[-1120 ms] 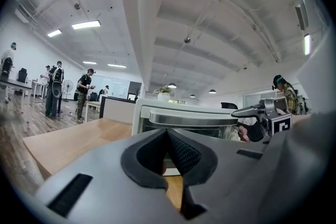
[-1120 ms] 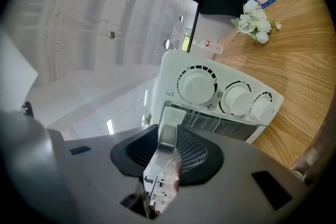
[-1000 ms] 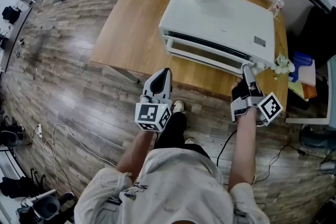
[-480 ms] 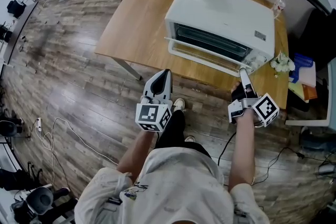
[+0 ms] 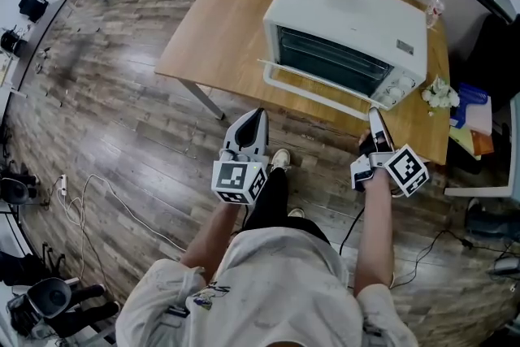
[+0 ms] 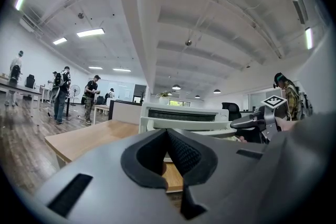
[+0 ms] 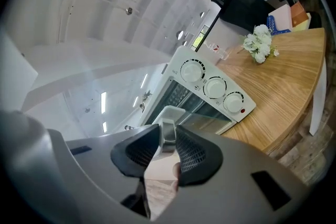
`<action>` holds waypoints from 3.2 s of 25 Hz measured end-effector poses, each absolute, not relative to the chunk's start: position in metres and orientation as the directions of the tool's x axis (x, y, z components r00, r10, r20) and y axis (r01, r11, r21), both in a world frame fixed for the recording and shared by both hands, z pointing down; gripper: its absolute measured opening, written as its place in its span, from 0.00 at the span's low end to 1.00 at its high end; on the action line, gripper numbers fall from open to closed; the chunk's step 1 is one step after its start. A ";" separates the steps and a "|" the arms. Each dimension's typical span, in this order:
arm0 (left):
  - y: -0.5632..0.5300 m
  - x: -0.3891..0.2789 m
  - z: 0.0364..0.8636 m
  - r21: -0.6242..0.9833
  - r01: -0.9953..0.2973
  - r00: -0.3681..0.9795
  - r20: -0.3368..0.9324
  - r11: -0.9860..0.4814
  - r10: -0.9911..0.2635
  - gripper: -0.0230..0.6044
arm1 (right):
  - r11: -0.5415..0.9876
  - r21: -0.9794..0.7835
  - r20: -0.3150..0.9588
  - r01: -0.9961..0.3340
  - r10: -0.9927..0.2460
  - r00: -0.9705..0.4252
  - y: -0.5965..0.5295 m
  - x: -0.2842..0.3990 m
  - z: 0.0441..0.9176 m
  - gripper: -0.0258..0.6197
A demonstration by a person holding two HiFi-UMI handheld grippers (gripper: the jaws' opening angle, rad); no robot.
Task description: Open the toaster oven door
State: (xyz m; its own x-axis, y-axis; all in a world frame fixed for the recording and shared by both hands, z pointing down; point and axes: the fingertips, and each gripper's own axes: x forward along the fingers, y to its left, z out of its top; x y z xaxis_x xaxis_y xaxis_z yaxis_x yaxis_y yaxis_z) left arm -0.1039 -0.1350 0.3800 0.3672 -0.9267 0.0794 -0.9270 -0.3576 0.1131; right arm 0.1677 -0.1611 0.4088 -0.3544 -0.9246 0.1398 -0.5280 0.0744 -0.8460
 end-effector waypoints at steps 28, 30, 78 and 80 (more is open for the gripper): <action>-0.077 -0.103 0.404 0.102 -0.943 0.329 0.129 -0.317 -0.936 0.05 | 0.062 -0.507 0.334 -0.859 -0.905 -0.262 -0.116 0.148 0.448 0.19; -0.076 -0.104 0.406 0.103 -0.944 0.326 0.132 -0.315 -0.936 0.05 | 0.057 -0.470 0.352 -0.881 -0.903 -0.246 -0.114 0.146 0.452 0.19; -0.070 -0.094 0.502 0.090 -0.905 0.419 0.341 -0.415 -0.841 0.05 | -0.051 -0.095 0.498 -0.994 -0.867 -0.003 -0.058 0.126 0.591 0.18; -0.067 -0.091 0.511 0.074 -0.900 0.428 0.344 -0.430 -0.836 0.05 | -0.043 -0.088 0.493 -0.995 -0.870 -0.006 -0.057 0.126 0.594 0.18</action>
